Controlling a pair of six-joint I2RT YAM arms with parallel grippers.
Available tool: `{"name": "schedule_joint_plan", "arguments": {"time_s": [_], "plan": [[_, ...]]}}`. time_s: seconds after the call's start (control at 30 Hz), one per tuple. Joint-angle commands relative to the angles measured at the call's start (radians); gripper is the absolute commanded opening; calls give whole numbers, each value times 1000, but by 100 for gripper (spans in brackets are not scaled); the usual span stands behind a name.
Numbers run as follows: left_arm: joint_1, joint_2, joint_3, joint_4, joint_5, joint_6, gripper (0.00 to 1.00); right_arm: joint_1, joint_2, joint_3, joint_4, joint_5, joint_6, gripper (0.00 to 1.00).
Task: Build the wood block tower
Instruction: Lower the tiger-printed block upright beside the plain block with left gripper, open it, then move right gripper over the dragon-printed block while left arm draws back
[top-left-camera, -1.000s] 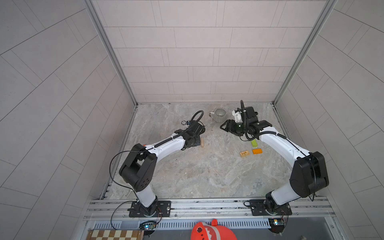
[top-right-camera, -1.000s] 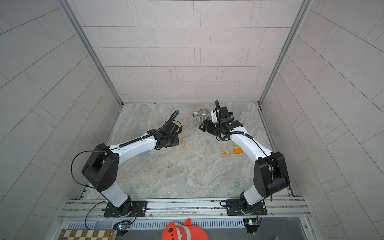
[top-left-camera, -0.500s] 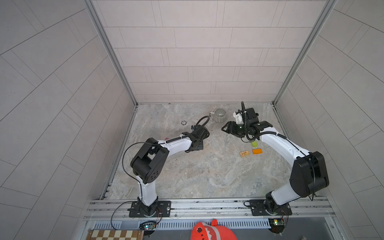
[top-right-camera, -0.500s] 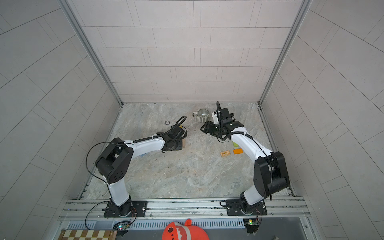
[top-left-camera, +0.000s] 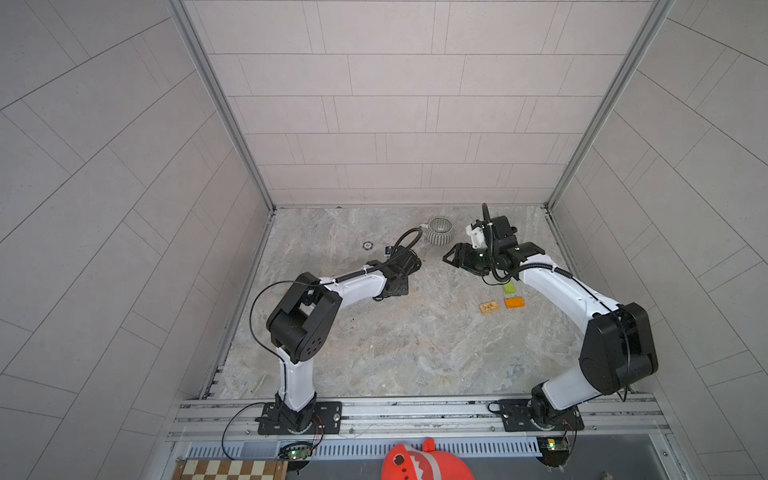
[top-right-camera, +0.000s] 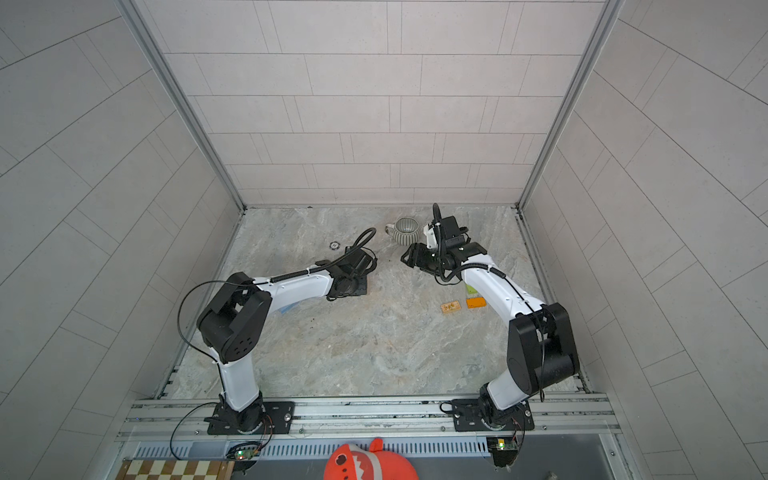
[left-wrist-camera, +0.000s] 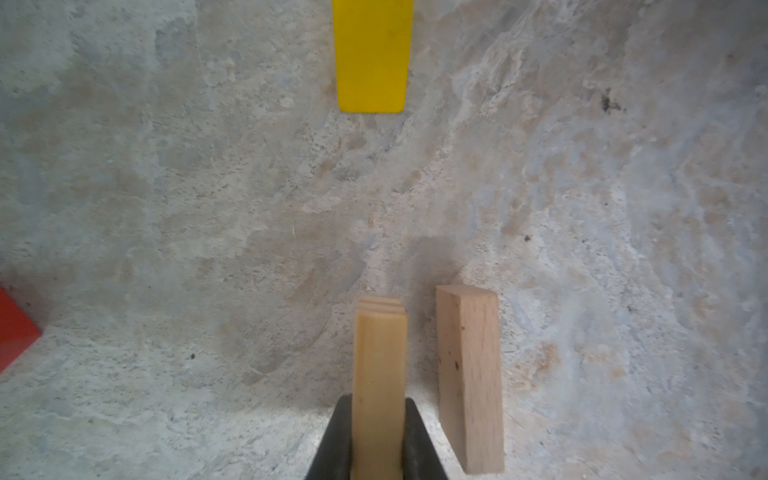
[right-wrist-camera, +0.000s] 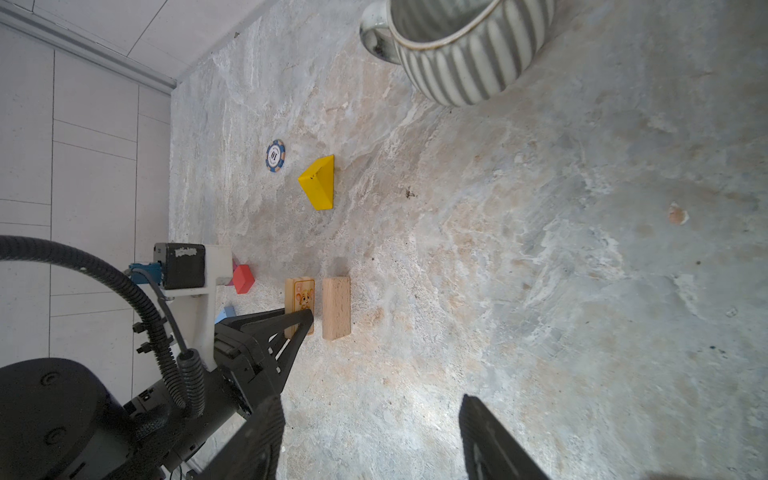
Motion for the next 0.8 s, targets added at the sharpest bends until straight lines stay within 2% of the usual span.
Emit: {"name": "schedule_joint_plan", "arguments": {"time_s": [0.0,0.17,0.3,0.53,0.77], "plan": [[-3,28,32,-41,-30,16,0,-3,-12,-4,-14,1,-8,68],[-3,37,32,-44,-30,17,0,-3,-12,-6,-15,2,-10,68],[-3,39,36,-44,-24,22,6,-3,-11,-5,-14,-2,-11,69],[-5,32,33,-53,-35,24,31,-3,-19,-8,-14,5,-13,70],[-9,-6,33,-75,-35,23,49,-3,-43,-14,-15,8,-19,72]]}}
